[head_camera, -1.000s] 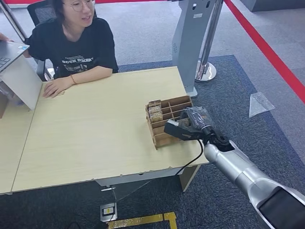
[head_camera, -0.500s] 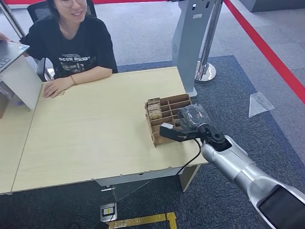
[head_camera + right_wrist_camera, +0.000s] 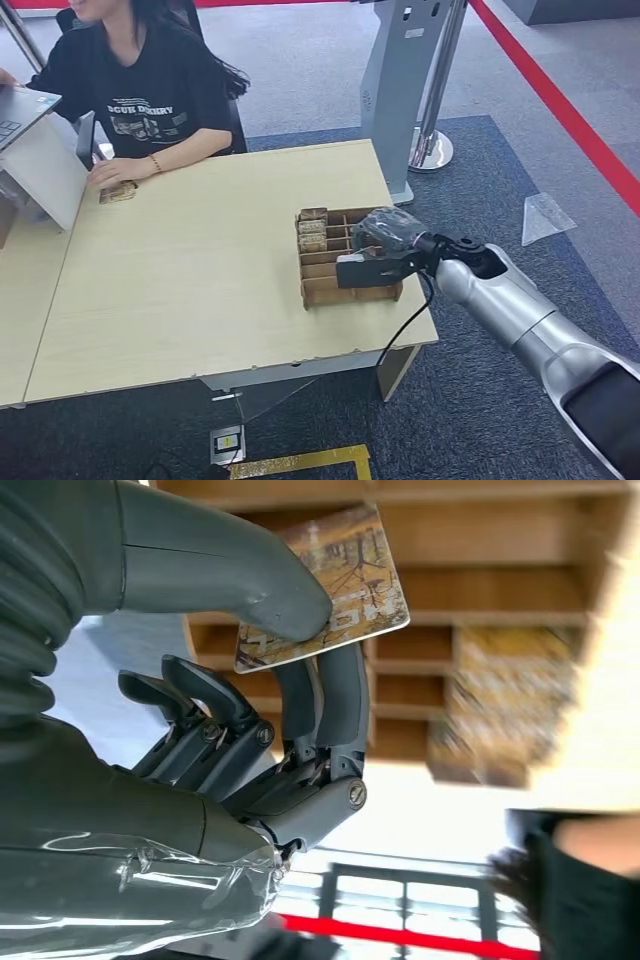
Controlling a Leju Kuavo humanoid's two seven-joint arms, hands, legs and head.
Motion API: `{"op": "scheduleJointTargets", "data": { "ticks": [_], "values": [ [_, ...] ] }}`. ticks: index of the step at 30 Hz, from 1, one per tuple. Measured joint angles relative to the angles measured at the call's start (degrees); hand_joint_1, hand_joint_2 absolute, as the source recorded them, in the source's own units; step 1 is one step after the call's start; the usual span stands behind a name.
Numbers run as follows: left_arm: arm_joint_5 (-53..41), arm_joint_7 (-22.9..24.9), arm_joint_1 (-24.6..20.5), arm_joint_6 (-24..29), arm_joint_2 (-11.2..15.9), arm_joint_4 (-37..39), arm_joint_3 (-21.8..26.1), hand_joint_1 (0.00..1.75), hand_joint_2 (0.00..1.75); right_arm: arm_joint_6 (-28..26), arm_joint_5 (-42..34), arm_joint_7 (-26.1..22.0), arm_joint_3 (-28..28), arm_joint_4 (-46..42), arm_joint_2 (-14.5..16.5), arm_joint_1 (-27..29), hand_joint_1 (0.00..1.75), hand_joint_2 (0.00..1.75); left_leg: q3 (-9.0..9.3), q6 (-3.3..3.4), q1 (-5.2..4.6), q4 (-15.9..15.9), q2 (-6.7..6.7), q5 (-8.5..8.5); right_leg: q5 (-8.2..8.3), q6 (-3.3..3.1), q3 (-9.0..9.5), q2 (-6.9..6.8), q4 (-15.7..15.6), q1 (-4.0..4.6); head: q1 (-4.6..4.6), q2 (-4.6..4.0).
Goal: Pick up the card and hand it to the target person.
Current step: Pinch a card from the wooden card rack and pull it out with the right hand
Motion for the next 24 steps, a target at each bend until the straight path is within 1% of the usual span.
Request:
{"op": "scheduleJointTargets", "data": {
  "ticks": [3,7,10,13,15,16,17,21,24],
  "values": [
    [-0.15,-0.31,-0.23,-0.15,-0.01,-0.01,-0.01,0.0,1.75,5.73,-4.71,-0.77,0.75,-2.67,-1.49,-4.24,1.75,1.75,-0.02,0.01,0.0,0.01,0.0,0.01,0.01,0.01,-0.01,-0.01,0.01,0.0,0.01,0.0],
    [-0.22,-0.57,-0.49,-0.25,-0.03,0.01,-0.02,0.0,1.75,10.7,-12.18,1.13,2.76,-5.96,-3.8,-11.79,1.75,1.75,-0.03,0.01,-0.02,0.01,0.0,0.01,0.01,0.01,-0.03,0.0,0.01,-0.01,0.01,0.0],
    [-0.23,-0.65,-0.52,-0.33,-0.08,0.0,-0.01,0.0,1.75,11.76,-15.52,2.63,4.79,-7.66,-5.34,-17.38,1.75,1.75,-0.04,0.01,-0.02,0.01,0.0,0.01,0.01,0.01,-0.03,-0.01,0.01,-0.01,0.0,0.0],
    [-0.35,-0.65,-0.49,-0.41,-0.15,0.01,-0.02,0.0,1.75,10.35,-16.56,4.09,6.56,-8.89,-6.7,-21.52,1.75,1.75,-0.05,0.01,-0.02,0.01,-0.02,0.01,0.01,0.01,-0.04,-0.03,0.0,-0.01,0.0,0.0],
    [-0.52,-0.63,-0.47,-0.49,-0.19,0.01,-0.03,0.0,1.75,7.83,-16.72,4.82,7.4,-9.57,-7.62,-23.44,1.75,1.75,-0.05,0.01,-0.02,0.01,-0.02,0.01,0.01,0.01,-0.04,-0.02,-0.01,-0.01,0.0,0.0],
    [-0.68,-0.62,-0.46,-0.51,-0.22,0.0,-0.04,0.0,1.75,5.67,-16.54,5.21,7.68,-9.87,-8.0,-23.96,1.75,1.75,-0.05,0.01,-0.02,0.01,-0.01,0.01,0.01,0.01,-0.03,-0.01,-0.01,-0.01,0.0,0.0],
    [-0.86,-0.6,-0.47,-0.51,-0.26,-0.01,-0.06,0.0,1.75,2.86,-16.09,5.77,7.9,-10.15,-8.33,-24.21,1.75,1.75,-0.05,0.01,-0.02,0.01,-0.01,0.01,0.01,0.01,-0.03,-0.01,-0.02,-0.01,0.0,0.0],
    [-1.77,0.04,-0.52,-0.66,-0.63,-0.01,-0.15,0.0,1.75,-11.85,-11.31,9.7,8.14,-10.6,-8.75,-22.78,1.75,1.75,-0.05,0.02,-0.01,0.01,-0.01,0.01,0.01,0.01,0.0,-0.02,-0.02,-0.01,0.01,0.0],
    [-2.24,0.39,-0.67,-0.69,-0.93,-0.01,-0.21,0.0,1.75,-19.5,-7.64,11.63,8.02,-10.4,-8.06,-20.21,1.75,1.75,-0.07,0.02,0.0,0.0,-0.03,0.01,0.01,0.01,0.03,-0.03,-0.01,0.0,0.01,0.0]
  ]
}}
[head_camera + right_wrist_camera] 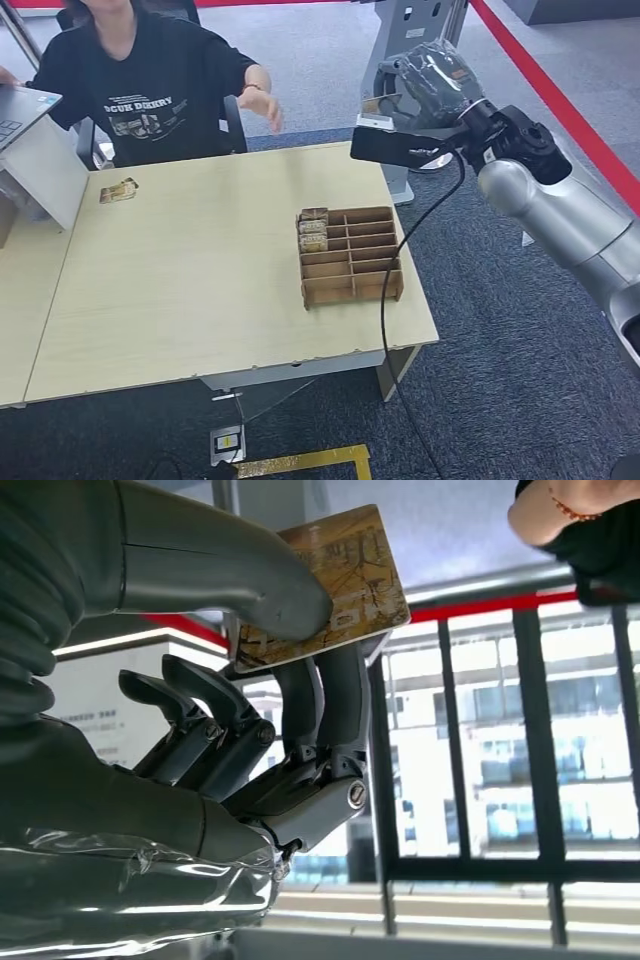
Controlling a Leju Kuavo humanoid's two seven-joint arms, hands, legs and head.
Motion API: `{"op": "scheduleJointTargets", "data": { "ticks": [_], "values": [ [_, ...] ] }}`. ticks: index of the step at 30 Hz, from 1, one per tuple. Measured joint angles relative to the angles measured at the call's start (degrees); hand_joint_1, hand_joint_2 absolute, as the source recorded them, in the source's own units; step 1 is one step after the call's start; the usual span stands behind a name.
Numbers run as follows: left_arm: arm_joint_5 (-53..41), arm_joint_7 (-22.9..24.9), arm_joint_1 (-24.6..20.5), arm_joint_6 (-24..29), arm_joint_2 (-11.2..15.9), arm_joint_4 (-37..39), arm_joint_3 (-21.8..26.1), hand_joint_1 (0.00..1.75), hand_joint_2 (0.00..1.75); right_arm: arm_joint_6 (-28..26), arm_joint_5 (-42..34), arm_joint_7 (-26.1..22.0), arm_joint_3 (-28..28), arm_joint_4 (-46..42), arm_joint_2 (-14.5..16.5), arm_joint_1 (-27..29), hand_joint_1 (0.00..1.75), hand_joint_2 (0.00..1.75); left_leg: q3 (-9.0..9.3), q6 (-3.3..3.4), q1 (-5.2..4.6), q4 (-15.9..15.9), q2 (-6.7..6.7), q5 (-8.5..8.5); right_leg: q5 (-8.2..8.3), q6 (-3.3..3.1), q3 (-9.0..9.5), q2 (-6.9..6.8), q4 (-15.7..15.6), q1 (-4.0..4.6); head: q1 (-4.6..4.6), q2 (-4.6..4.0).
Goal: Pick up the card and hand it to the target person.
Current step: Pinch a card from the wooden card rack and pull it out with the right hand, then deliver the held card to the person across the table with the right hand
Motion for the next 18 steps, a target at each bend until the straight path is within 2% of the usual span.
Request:
{"op": "scheduleJointTargets", "data": {
  "ticks": [5,8,13,18],
  "values": [
    [-0.15,0.1,-0.76,0.17,-0.45,-0.01,-0.12,0.0,1.75,-16.97,8.45,2.67,-0.39,4.56,5.52,4.12,1.75,1.75,0.0,-0.01,0.02,-0.03,0.02,0.0,0.0,0.0,-0.01,-0.01,0.06,0.0,0.0,0.0],
    [-0.03,0.35,-0.99,0.66,-0.67,-0.01,-0.16,0.0,1.75,-24.16,12.07,3.85,-0.36,9.66,10.17,4.71,1.75,1.75,0.0,-0.03,0.06,-0.03,0.01,0.02,0.0,-0.01,-0.03,0.0,0.08,0.01,-0.01,0.0],
    [0.12,0.9,-0.93,1.19,-0.87,-0.01,-0.16,0.0,1.75,-30.86,14.36,5.12,-0.31,18.89,17.51,4.71,1.75,1.75,-0.01,-0.05,0.09,-0.06,-0.02,0.03,-0.02,-0.04,-0.03,-0.03,0.1,0.04,-0.01,0.0],
    [0.3,1.03,-0.61,1.52,-0.9,0.01,-0.16,0.0,1.75,-33.03,16.39,6.92,-0.23,27.4,23.32,4.69,1.75,1.75,-0.02,-0.05,0.07,-0.06,-0.04,0.03,-0.03,-0.04,-0.04,-0.04,0.08,0.06,-0.01,0.0]
  ]
}}
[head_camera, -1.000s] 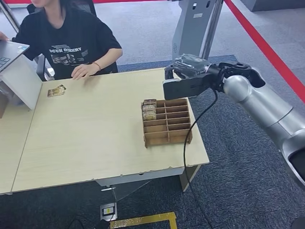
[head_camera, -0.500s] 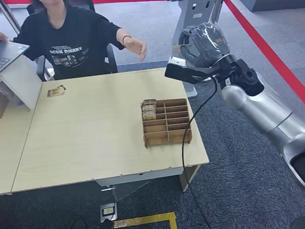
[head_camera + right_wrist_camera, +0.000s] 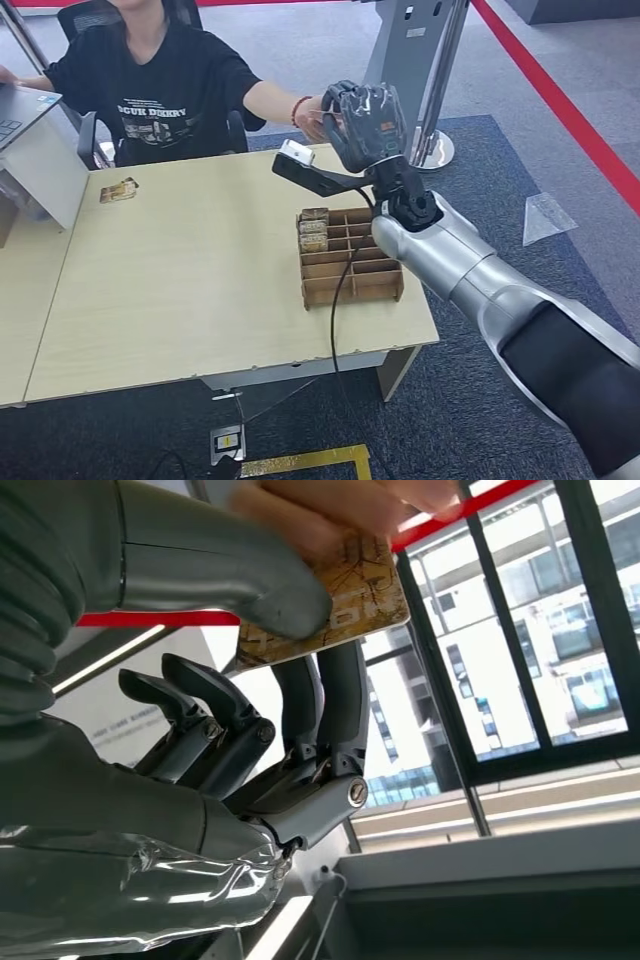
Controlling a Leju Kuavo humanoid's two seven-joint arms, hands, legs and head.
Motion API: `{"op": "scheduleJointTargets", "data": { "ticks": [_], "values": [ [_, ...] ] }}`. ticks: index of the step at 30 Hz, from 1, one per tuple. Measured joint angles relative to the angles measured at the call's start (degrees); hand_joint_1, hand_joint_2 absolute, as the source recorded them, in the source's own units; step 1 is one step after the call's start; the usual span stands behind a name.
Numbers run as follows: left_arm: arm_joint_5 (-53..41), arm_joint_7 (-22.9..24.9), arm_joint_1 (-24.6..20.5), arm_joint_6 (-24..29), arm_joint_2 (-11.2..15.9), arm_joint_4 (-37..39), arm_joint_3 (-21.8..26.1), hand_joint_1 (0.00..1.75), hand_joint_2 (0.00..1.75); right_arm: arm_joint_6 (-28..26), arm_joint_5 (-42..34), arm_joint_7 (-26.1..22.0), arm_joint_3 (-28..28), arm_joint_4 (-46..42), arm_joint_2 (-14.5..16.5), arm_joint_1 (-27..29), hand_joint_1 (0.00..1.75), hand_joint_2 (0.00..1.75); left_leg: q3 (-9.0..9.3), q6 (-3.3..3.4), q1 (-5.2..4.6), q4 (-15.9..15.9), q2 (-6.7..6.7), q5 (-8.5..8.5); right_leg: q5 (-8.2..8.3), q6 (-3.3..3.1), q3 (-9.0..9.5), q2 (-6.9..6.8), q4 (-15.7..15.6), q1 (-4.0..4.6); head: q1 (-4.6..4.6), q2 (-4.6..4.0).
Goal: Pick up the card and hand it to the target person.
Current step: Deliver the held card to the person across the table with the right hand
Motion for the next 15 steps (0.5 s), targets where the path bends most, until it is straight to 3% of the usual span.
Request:
{"op": "scheduleJointTargets", "data": {
  "ticks": [7,11,15],
  "values": [
    [0.29,0.02,0.61,0.21,0.03,0.0,0.0,0.0,1.75,0.67,3.62,1.42,0.35,8.36,4.56,-0.01,1.75,1.75,0.0,0.0,-0.04,0.03,0.01,0.0,0.01,0.01,0.0,0.01,-0.05,-0.04,-0.01,0.0],
    [0.44,0.02,0.84,0.23,0.1,0.01,0.0,0.0,1.75,1.92,4.45,0.75,0.57,10.98,5.8,0.01,0.0,1.75,0.0,0.01,-0.04,0.04,0.0,0.0,0.01,0.01,0.0,0.0,-0.05,-0.04,-0.01,0.0],
    [0.66,-0.02,0.87,0.23,0.17,0.01,0.0,0.0,1.75,4.43,2.41,-2.28,0.65,12.51,6.28,0.0,0.0,1.75,0.0,0.0,-0.04,0.04,0.0,0.0,0.01,0.01,-0.01,0.01,-0.05,-0.03,-0.01,0.0]
  ]
}}
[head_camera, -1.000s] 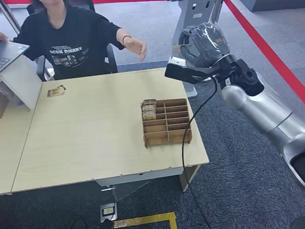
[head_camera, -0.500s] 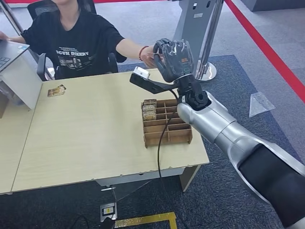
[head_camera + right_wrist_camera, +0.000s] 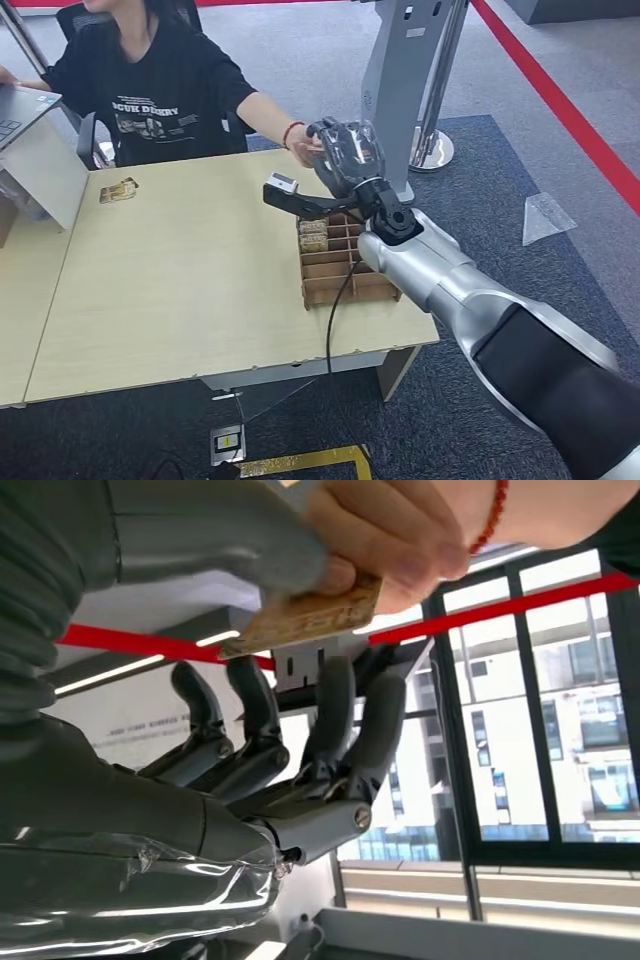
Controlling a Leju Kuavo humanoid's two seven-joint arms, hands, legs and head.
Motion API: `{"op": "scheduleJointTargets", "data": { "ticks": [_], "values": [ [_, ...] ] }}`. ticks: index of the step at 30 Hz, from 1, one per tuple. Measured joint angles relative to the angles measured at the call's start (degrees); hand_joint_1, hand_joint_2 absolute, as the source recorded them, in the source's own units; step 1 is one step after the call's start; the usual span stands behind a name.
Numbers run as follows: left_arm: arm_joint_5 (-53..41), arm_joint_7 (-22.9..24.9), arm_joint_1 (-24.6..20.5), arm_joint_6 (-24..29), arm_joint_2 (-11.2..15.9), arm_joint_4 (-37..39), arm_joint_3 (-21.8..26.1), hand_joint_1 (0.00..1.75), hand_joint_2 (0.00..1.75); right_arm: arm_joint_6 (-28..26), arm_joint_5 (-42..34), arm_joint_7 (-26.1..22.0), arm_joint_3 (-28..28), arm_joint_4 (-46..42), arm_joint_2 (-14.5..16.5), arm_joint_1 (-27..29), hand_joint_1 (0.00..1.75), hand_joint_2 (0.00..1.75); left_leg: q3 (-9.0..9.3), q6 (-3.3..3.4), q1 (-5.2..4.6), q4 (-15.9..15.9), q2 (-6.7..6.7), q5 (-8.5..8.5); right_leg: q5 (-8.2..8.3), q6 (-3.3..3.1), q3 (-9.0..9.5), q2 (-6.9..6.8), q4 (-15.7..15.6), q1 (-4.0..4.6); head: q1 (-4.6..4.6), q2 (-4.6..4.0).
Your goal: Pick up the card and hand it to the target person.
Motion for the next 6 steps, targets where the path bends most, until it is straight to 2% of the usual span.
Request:
{"op": "scheduleJointTargets", "data": {
  "ticks": [6],
  "values": [
    [0.94,-0.7,0.03,0.17,0.05,0.0,0.0,0.0,1.75,6.9,-6.88,-5.25,-0.64,-0.83,-0.02,0.31,0.0,1.75,0.03,0.0,0.0,0.0,0.02,0.0,0.0,0.0,-0.01,0.03,0.0,0.0,0.0,0.0]
  ]
}}
